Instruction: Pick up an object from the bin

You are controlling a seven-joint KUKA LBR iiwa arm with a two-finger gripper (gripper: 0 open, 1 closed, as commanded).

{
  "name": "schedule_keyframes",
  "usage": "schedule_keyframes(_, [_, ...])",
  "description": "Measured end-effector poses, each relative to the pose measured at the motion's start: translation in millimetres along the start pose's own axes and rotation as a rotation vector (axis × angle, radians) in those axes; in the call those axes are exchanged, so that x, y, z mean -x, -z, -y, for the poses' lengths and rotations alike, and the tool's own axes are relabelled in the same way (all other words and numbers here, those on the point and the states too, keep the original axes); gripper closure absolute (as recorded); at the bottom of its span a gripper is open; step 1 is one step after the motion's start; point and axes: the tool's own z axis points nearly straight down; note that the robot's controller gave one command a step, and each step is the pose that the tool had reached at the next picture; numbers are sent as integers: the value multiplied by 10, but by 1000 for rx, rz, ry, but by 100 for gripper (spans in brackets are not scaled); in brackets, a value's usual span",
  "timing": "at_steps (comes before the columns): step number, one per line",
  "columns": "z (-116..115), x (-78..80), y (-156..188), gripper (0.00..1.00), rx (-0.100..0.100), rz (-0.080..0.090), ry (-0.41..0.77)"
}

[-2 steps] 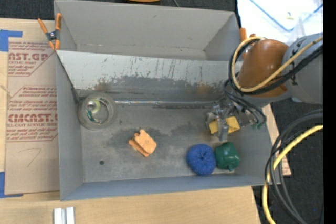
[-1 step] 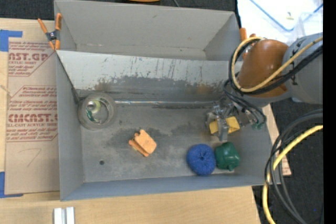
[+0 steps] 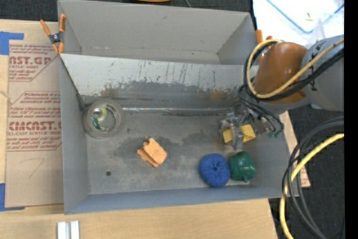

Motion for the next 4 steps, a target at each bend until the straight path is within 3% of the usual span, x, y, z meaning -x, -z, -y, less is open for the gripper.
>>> schedule_keyframes(1, [0, 0, 0, 100, 0, 0, 0])
schedule_keyframes(2, [-8, -28, 185, 100, 6, -11, -11])
schedule_keyframes(3, [18, -27, 483, 100, 1, 0, -14])
schedule_keyframes(4, [-122, 14, 36, 100, 3, -1, 361])
